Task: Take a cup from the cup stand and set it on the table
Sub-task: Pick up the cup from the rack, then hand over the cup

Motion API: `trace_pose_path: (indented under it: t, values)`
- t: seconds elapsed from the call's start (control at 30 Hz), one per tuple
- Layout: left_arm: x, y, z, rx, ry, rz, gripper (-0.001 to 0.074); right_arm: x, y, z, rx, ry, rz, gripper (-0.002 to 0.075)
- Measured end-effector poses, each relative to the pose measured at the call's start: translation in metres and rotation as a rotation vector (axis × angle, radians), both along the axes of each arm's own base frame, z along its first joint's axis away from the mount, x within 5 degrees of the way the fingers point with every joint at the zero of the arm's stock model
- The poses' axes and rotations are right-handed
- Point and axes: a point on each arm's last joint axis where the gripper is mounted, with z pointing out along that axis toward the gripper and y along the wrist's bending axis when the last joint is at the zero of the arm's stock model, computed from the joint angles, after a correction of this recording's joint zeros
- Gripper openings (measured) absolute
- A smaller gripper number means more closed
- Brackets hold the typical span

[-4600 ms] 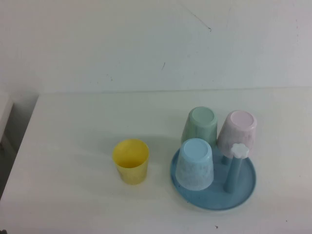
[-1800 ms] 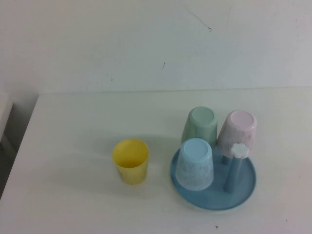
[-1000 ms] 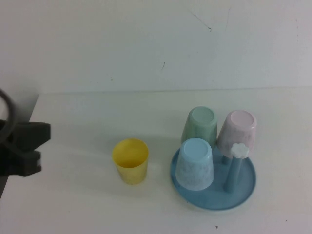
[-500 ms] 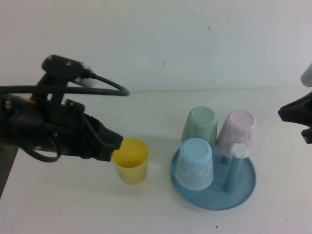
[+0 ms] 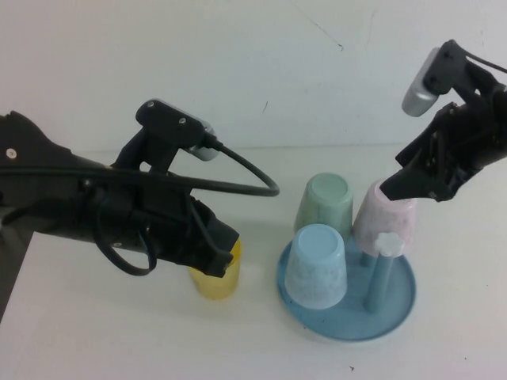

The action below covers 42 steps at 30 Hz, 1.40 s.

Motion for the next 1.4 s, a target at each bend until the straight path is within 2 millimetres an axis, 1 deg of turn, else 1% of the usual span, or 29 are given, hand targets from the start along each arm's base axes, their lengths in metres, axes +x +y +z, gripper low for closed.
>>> trace_pose_path:
  t: [0.07, 0.1, 0.2, 0.27, 0.4, 0.57, 0.63, 0.73, 0.87, 0.97, 1.13, 1.27, 1.33, 1.37, 1.4]
  values:
    - [0.000, 0.000, 0.000, 0.002, -0.001, -0.002, -0.0003, 0.009, 0.001, -0.005, -0.008, 0.023, 0.001, 0.0579]
    - [0.000, 0.000, 0.000, 0.002, -0.001, -0.002, -0.0003, 0.013, 0.002, -0.008, -0.012, 0.035, 0.006, 0.0619]
    - [0.000, 0.000, 0.000, 0.002, -0.002, -0.003, -0.0003, 0.026, 0.004, -0.017, -0.030, 0.063, 0.020, 0.0670]
    - [0.000, 0.000, 0.000, 0.003, -0.003, -0.005, -0.0003, 0.033, 0.005, -0.022, -0.048, 0.074, 0.027, 0.0680]
    - [0.000, 0.000, 0.000, 0.003, -0.003, -0.005, -0.0003, 0.044, 0.005, -0.032, -0.081, 0.086, 0.037, 0.0689]
    - [0.000, 0.000, 0.000, 0.003, -0.007, -0.002, -0.0003, 0.047, 0.005, -0.042, -0.100, 0.133, 0.061, 0.0690]
    - [0.001, 0.000, 0.000, 0.002, -0.010, 0.001, -0.0003, 0.048, 0.004, -0.045, -0.115, 0.144, 0.068, 0.0664]
    - [0.002, 0.000, 0.001, 0.000, -0.019, 0.008, -0.0003, 0.048, 0.004, -0.046, -0.122, 0.148, 0.073, 0.0571]
    - [0.003, 0.000, 0.001, -0.005, -0.031, 0.019, -0.0003, 0.048, 0.004, -0.045, -0.129, 0.151, 0.080, 0.0562]
    - [0.003, 0.000, 0.002, -0.007, -0.034, 0.021, -0.0003, 0.049, 0.004, -0.036, -0.135, 0.150, 0.094, 0.0562]
    - [0.003, -0.001, 0.002, -0.024, -0.030, 0.026, -0.0003, 0.052, 0.003, -0.007, -0.154, 0.149, 0.089, 0.0562]
    - [0.003, -0.004, 0.005, -0.077, -0.013, 0.044, -0.0003, 0.058, 0.000, 0.024, -0.190, 0.090, 0.064, 0.0562]
    - [0.004, -0.005, 0.007, -0.108, -0.006, 0.057, -0.0003, 0.062, -0.002, 0.044, -0.200, 0.028, 0.032, 0.0562]
    - [0.004, -0.006, 0.008, -0.129, -0.001, 0.065, -0.0003, 0.062, -0.002, 0.050, -0.196, 0.015, 0.017, 0.0562]
    - [0.004, -0.006, 0.009, -0.143, 0.002, 0.072, -0.0004, 0.064, -0.002, 0.060, -0.189, -0.013, -0.006, 0.0562]
